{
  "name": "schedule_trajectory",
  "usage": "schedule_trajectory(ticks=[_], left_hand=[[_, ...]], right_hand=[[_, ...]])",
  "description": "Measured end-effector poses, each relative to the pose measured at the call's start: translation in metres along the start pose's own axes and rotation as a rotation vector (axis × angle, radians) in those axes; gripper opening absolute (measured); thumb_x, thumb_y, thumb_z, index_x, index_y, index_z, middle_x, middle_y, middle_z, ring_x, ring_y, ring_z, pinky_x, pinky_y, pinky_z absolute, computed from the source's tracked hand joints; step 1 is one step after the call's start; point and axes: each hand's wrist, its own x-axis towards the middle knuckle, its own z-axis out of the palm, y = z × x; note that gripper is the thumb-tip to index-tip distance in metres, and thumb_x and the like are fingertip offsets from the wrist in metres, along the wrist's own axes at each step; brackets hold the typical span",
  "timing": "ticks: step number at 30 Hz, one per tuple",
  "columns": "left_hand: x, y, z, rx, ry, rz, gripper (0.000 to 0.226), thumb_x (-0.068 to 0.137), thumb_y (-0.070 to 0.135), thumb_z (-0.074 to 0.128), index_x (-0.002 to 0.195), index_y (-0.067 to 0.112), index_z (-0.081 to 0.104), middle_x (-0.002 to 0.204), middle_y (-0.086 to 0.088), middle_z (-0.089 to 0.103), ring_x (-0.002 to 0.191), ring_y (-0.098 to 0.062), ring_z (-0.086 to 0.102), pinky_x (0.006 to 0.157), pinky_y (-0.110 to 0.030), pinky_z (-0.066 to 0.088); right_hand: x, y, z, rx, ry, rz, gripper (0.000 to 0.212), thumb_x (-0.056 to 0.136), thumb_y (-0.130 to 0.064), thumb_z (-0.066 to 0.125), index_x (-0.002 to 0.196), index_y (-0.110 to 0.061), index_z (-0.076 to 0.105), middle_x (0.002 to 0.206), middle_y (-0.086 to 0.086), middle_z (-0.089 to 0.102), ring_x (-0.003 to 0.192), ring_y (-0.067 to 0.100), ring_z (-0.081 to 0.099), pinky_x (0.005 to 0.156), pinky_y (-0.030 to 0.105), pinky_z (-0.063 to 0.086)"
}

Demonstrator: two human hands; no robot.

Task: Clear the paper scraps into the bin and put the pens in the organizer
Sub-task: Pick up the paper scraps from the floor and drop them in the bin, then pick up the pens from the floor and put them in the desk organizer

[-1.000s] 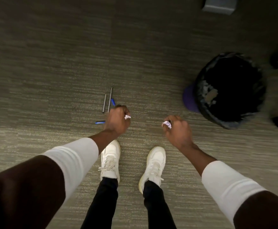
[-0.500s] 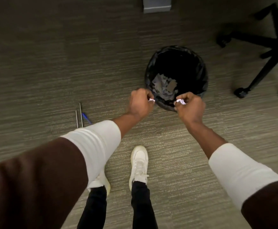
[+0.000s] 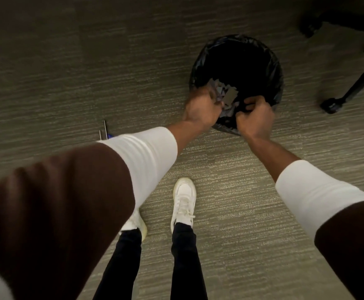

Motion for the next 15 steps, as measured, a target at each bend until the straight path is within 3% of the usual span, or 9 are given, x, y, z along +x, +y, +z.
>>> schedule_trajectory(ticks=[2, 8, 11, 15], left_hand=[[-0.013, -0.022, 0.0, -0.019, -0.028, -0.066, 0.005, 0.088, 0.029, 0.073, 0.085, 0.025, 0.071, 0.092, -0.001, 0.077, 0.086, -0.021, 0.073, 0.083, -0.035, 0.063], [-0.059, -0.122, -0.011, -0.002, -0.081, -0.244, 0.024, 0.089, 0.03, 0.074, 0.068, 0.021, 0.065, 0.076, 0.003, 0.075, 0.076, -0.02, 0.073, 0.076, -0.037, 0.063], [-0.077, -0.184, -0.029, 0.072, -0.103, -0.309, 0.027, 0.086, 0.032, 0.067, 0.061, 0.023, 0.058, 0.079, -0.003, 0.077, 0.079, -0.026, 0.073, 0.074, -0.038, 0.061], [-0.095, -0.262, -0.057, 0.167, -0.121, -0.384, 0.029, 0.086, 0.026, 0.064, 0.062, 0.02, 0.049, 0.086, -0.013, 0.076, 0.086, -0.034, 0.072, 0.075, -0.038, 0.057]], right_hand=[[-0.018, 0.0, 0.01, -0.003, -0.012, -0.066, 0.032, 0.079, -0.02, 0.064, 0.11, -0.012, 0.07, 0.107, 0.01, 0.073, 0.098, 0.03, 0.071, 0.089, 0.041, 0.06], [-0.084, -0.012, 0.061, -0.012, -0.139, -0.307, 0.026, 0.084, -0.005, 0.069, 0.108, -0.015, 0.068, 0.109, 0.008, 0.069, 0.086, 0.024, 0.069, 0.075, 0.024, 0.045], [-0.109, -0.02, 0.099, -0.011, -0.255, -0.37, 0.025, 0.084, -0.005, 0.067, 0.105, -0.019, 0.067, 0.103, 0.001, 0.071, 0.084, 0.02, 0.07, 0.077, 0.032, 0.056], [-0.134, -0.036, 0.145, -0.044, -0.39, -0.373, 0.02, 0.086, -0.006, 0.067, 0.101, -0.02, 0.07, 0.097, -0.001, 0.075, 0.084, 0.021, 0.072, 0.077, 0.04, 0.061]])
